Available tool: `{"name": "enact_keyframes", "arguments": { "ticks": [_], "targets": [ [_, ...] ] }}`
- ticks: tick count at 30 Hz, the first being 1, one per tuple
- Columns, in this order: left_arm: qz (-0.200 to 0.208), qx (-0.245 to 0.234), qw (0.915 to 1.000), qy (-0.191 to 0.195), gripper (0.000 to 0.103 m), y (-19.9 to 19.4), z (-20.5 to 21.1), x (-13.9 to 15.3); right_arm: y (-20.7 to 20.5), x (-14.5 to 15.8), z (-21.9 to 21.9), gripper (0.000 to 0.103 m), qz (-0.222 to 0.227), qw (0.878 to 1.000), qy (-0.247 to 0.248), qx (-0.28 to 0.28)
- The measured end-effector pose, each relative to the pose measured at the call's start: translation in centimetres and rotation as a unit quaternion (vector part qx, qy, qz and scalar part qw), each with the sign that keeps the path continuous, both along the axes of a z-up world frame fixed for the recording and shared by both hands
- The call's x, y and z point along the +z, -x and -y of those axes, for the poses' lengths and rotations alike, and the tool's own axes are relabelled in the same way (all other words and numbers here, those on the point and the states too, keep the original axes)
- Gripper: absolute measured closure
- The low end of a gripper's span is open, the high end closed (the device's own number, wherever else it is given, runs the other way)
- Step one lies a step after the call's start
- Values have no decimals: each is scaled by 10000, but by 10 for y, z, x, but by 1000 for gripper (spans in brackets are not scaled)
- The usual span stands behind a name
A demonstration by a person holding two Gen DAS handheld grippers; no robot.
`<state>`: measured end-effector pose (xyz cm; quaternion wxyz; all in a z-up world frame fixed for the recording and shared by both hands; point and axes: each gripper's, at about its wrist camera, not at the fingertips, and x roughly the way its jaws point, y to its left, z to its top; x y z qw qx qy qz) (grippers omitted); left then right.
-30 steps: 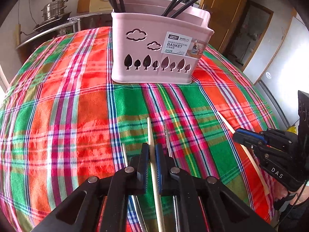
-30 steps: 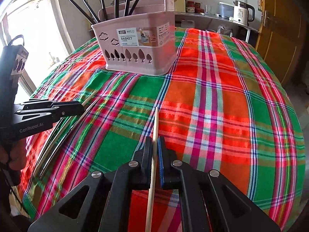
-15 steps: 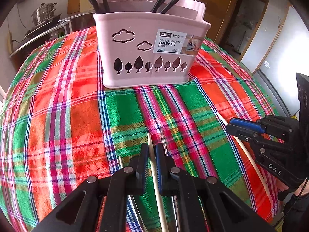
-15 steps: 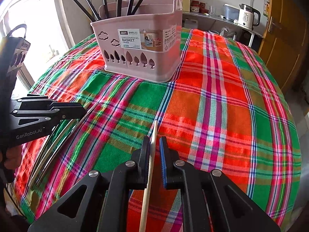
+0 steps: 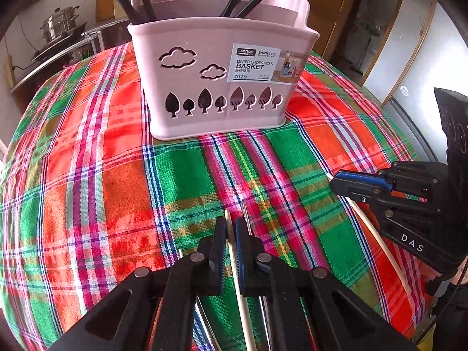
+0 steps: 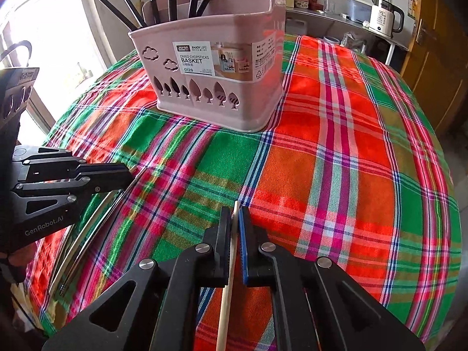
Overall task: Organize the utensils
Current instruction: 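Close the left tool on a wooden chopstick while the right tool lifts its own, then carry both held wooden chopsticks over the pink basket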
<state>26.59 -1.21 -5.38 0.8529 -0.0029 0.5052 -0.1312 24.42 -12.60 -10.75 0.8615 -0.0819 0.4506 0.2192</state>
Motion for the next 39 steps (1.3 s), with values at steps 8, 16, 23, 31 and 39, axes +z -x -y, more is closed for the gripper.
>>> {"name": "enact_keyframes", "arguments": {
  "ticks": [8, 16, 23, 31, 39],
  "targets": [
    [268, 21, 9993, 265, 98, 2, -9, 35, 13, 46, 3, 98, 546, 9980, -311, 11],
    [972, -6, 9946, 358, 99, 15, -16, 103, 28, 101, 4, 98, 1274, 9900, -596, -52],
    [1343, 79, 9899, 438, 99, 22, -25, 140, 39, 128, 10, 98, 1637, 9833, -782, -139],
    [1613, 68, 9857, 476, 99, 34, -29, 162, 49, 140, 13, 99, 1816, 9796, -850, -113],
    [1670, 31, 9850, 424, 99, 46, -28, 162, 62, 140, 13, 99, 1835, 9794, -841, -43]
  ]
}}
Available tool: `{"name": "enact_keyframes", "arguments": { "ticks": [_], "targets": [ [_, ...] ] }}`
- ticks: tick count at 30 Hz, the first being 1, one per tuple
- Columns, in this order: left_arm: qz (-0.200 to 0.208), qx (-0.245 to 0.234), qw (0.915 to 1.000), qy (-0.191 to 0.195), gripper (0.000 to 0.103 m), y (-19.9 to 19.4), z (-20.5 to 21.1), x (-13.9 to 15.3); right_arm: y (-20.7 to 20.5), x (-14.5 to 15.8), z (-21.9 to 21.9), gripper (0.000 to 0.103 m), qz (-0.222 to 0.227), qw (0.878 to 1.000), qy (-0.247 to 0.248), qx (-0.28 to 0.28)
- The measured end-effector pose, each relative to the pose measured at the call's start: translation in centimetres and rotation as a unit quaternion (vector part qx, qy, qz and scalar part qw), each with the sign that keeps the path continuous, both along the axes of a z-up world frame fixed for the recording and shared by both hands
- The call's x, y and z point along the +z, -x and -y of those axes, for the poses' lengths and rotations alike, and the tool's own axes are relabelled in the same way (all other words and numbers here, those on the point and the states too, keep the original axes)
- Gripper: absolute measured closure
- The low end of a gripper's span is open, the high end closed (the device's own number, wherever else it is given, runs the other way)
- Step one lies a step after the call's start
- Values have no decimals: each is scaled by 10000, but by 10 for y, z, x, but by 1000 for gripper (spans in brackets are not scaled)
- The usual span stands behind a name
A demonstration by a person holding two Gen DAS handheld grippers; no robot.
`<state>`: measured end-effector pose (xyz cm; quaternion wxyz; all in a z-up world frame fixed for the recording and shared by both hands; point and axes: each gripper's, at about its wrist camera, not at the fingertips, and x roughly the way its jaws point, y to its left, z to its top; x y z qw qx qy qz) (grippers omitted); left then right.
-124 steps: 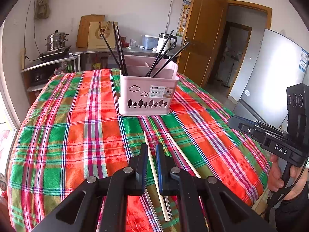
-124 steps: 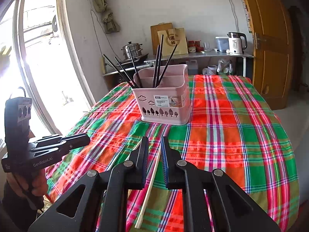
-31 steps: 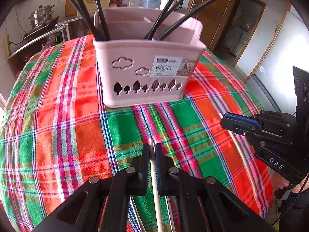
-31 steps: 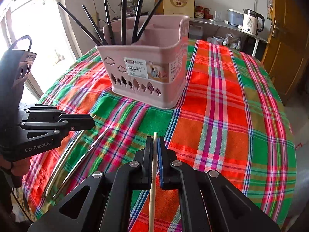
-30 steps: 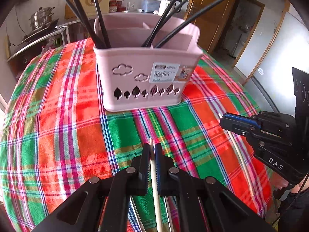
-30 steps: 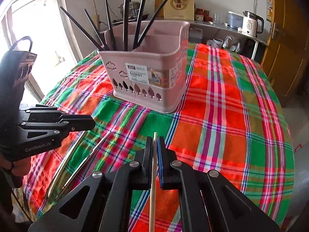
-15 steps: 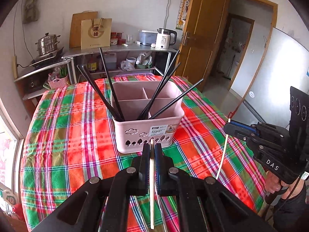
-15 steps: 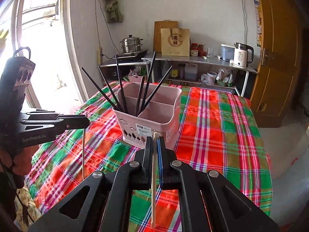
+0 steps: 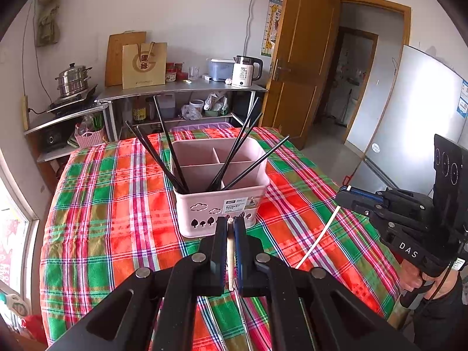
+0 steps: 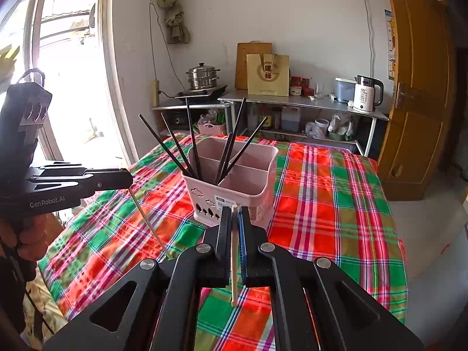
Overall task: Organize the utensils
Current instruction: 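Carry both held wooden chopsticks over the pink basket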
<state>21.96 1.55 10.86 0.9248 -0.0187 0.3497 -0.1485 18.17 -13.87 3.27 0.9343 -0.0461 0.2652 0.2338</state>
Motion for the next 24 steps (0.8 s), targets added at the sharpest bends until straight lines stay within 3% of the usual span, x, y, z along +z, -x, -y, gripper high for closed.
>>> {"name": "enact_keyframes", "arguments": {
  "ticks": [13, 24],
  "targets": [
    [119, -92, 9999, 36, 99, 9, -5, 16, 9, 18, -6, 99, 191, 9997, -69, 149],
    [550, 104, 9983, 176, 99, -7, -27, 76, -8, 63, -28, 99, 609, 9962, -501, 374]
  ]
}}
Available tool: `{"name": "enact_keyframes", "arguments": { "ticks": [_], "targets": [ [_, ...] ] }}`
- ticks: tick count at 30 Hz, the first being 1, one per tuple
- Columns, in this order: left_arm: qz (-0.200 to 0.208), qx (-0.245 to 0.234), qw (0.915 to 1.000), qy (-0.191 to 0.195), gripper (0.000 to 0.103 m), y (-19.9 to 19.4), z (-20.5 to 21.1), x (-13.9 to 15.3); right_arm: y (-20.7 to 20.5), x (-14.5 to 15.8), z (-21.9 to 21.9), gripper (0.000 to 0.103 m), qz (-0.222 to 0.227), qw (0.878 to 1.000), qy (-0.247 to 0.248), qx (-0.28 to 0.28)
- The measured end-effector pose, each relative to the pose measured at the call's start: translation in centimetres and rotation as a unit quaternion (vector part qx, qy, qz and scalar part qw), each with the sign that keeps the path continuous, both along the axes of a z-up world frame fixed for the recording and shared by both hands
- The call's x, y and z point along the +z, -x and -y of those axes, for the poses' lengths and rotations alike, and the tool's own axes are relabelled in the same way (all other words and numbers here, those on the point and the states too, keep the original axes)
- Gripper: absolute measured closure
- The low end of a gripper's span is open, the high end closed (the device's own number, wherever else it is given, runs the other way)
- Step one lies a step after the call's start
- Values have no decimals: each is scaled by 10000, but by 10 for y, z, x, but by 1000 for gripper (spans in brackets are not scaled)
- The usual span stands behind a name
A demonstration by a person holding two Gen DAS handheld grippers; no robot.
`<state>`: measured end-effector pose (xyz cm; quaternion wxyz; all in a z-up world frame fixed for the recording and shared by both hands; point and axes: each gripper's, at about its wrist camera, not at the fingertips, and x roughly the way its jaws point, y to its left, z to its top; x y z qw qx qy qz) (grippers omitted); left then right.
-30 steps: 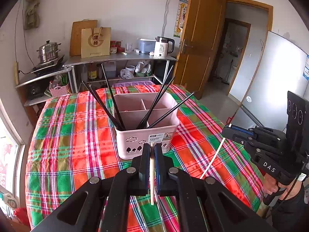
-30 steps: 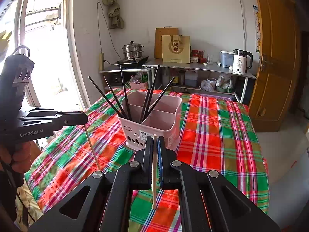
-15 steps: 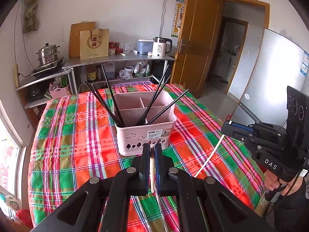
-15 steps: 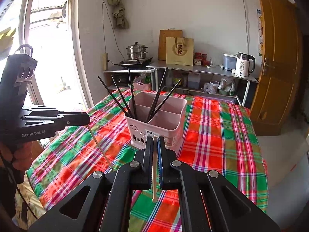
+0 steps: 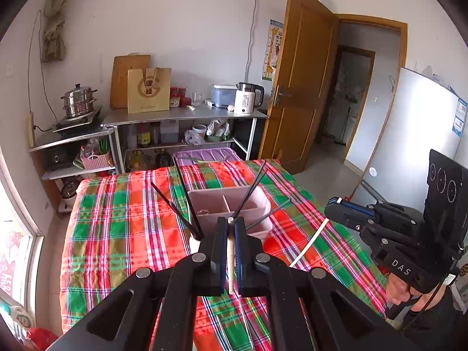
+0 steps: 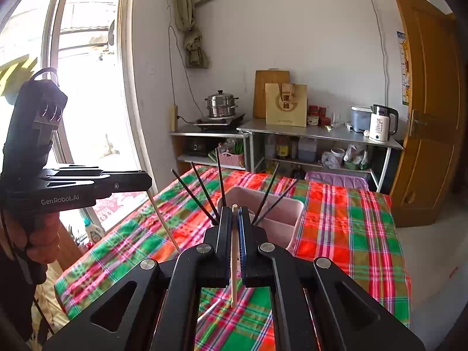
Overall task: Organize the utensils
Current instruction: 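Carry both held wooden chopsticks over the pink basket, then lower the wooden chopsticks into the basket compartments and open both tools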
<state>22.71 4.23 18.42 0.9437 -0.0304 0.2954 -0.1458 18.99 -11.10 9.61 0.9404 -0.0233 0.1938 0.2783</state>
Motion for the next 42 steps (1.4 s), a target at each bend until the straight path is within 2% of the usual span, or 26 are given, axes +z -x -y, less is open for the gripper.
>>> {"name": "enact_keyframes", "arguments": {
  "ticks": [7, 14, 25, 34, 42],
  "targets": [
    [270, 219, 9993, 165, 99, -26, -19, 39, -24, 33, -10, 99, 249, 9992, -306, -14],
    [308, 302, 9989, 171, 99, -61, -23, 47, -50, 42, -18, 99, 295, 9982, -504, -110],
    [-15, 240, 9995, 225, 99, -107, -22, 12, -83, 19, -22, 99, 79, 9985, -499, -229],
    [-315, 148, 9991, 233, 99, -126, -15, -22, -94, -6, -26, 99, -187, 9990, -346, -204],
    [-616, 148, 9980, 38, 99, -132, -10, -48, -100, -29, -32, 99, -537, 9984, -45, -196]
  ]
}}
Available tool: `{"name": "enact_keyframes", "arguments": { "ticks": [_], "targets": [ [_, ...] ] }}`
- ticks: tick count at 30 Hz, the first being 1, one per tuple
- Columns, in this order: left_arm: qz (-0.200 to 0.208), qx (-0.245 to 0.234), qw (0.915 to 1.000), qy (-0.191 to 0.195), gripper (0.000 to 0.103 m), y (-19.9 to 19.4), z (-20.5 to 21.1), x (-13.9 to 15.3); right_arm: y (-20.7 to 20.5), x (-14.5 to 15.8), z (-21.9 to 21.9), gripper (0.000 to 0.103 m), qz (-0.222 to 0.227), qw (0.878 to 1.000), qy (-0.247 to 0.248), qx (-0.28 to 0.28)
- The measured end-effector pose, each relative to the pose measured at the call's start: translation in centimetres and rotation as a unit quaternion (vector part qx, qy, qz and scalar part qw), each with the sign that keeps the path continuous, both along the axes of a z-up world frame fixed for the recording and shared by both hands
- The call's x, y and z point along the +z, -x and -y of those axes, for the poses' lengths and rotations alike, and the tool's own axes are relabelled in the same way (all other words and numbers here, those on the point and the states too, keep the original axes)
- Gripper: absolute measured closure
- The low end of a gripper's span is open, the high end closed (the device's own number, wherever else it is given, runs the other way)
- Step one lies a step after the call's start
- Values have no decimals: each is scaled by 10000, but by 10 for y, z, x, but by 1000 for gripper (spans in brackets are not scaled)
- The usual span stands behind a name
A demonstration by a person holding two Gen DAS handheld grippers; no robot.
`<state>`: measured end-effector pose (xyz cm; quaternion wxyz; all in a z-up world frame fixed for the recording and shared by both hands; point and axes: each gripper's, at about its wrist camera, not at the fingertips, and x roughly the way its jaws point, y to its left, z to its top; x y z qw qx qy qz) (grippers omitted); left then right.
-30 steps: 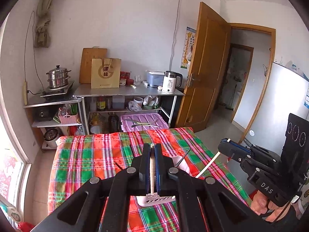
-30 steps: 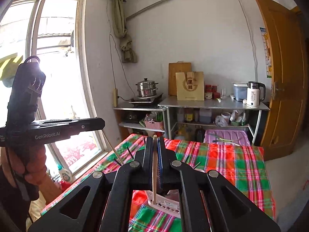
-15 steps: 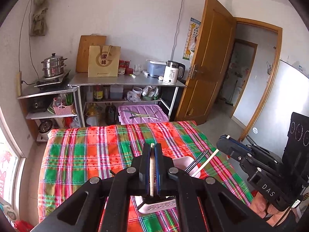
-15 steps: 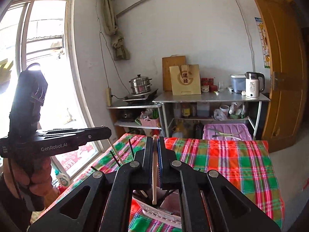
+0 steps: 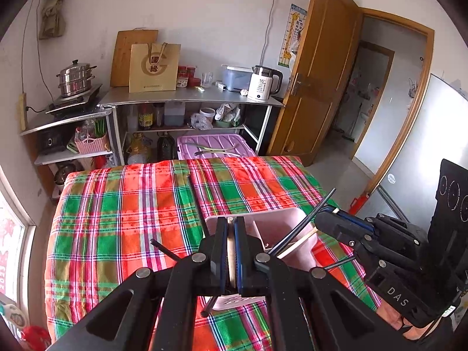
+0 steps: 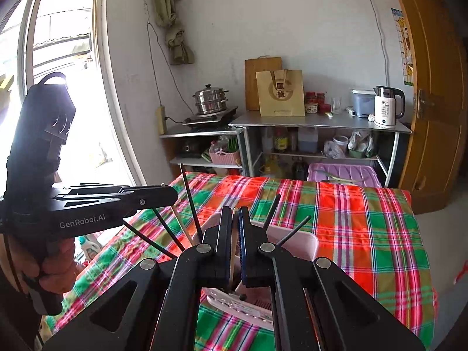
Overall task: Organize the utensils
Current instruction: 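Lower the wooden chopsticks into the basket compartments and open both tools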
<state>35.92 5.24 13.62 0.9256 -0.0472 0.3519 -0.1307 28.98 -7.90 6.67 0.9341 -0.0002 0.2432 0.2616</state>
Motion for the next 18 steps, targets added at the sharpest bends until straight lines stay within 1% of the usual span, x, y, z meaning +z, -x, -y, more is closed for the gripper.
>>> {"name": "enact_keyframes", "arguments": {
  "ticks": [5, 8, 11, 13, 18],
  "targets": [
    [-154, 47, 9998, -101, 99, -3, 0, -12, -4, -13, -4, 99, -247, 9994, 231, 86],
    [-184, 45, 9997, -146, 99, -4, 0, -13, -3, -16, -4, 99, -274, 9992, 262, 91],
    [-102, 61, 9998, -186, 98, 0, 0, -8, 0, -10, 1, 97, -208, 9996, 166, 81],
    [-40, 58, 9999, -151, 97, 4, -1, -4, 3, -5, 4, 95, -150, 9998, 134, 69],
    [189, 57, 9997, -156, 96, 24, -2, 10, 17, 6, 13, 93, 21, 9999, 100, -28]
  ]
}}
